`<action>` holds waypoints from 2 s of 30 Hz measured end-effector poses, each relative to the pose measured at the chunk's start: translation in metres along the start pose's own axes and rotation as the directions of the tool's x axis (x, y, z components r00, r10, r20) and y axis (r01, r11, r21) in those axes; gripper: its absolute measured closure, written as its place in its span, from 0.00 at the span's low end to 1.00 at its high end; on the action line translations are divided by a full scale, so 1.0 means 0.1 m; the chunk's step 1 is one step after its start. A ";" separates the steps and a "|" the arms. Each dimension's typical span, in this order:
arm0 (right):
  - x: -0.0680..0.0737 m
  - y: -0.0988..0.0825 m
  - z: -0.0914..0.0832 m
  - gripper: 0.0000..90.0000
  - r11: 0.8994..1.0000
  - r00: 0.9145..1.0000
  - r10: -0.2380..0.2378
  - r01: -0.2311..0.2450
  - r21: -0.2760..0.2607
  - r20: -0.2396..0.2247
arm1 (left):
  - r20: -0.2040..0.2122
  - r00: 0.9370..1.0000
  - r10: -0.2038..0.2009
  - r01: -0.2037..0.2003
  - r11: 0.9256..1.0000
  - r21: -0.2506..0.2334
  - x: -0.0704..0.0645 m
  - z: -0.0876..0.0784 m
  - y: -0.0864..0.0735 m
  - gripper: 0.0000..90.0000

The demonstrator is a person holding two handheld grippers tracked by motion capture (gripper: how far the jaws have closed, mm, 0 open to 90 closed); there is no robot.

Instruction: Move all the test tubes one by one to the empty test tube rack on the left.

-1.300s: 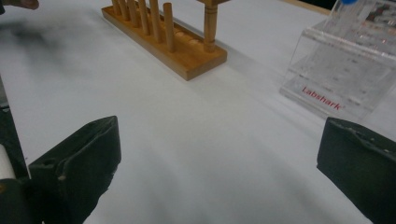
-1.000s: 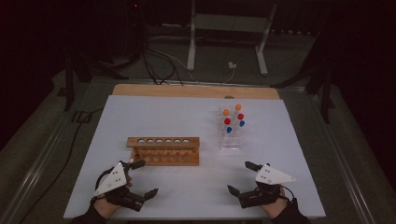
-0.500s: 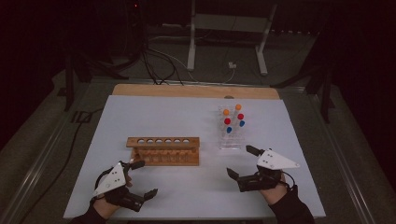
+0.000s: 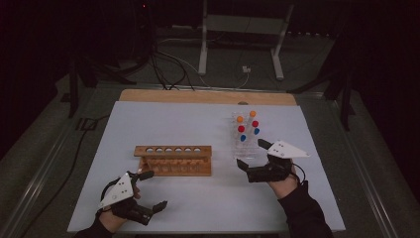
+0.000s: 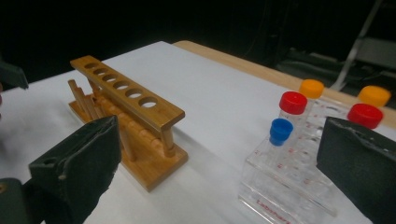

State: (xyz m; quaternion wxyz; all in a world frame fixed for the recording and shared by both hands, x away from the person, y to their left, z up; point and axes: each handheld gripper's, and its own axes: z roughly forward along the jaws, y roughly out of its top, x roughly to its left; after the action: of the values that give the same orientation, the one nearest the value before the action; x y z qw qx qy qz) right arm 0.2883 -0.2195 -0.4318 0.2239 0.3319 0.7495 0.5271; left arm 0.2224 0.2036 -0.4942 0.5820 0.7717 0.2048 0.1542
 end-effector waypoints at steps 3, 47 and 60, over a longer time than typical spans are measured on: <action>-0.04 0.02 0.07 0.00 1.000 1.000 0.019 -0.019 0.012 0.010 | 0.000 1.000 0.001 -0.001 1.000 0.000 0.00 0.00 0.00 0.01; -0.27 -0.14 0.66 0.72 0.963 0.976 0.116 -0.157 0.218 0.186 | 0.010 1.000 0.006 -0.006 1.000 -0.006 -0.01 -0.01 0.00 0.01; -0.27 -0.13 0.72 0.83 0.956 0.969 0.128 -0.178 0.232 0.212 | 0.011 1.000 0.008 -0.008 1.000 -0.003 -0.01 -0.01 0.00 0.01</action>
State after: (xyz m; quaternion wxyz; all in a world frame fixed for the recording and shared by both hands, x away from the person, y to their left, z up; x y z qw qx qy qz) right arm 0.3532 -0.1961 -0.4692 0.2108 0.4645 0.7563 0.4096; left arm 0.2210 0.2043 -0.4940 0.5836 0.7726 0.1981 0.1524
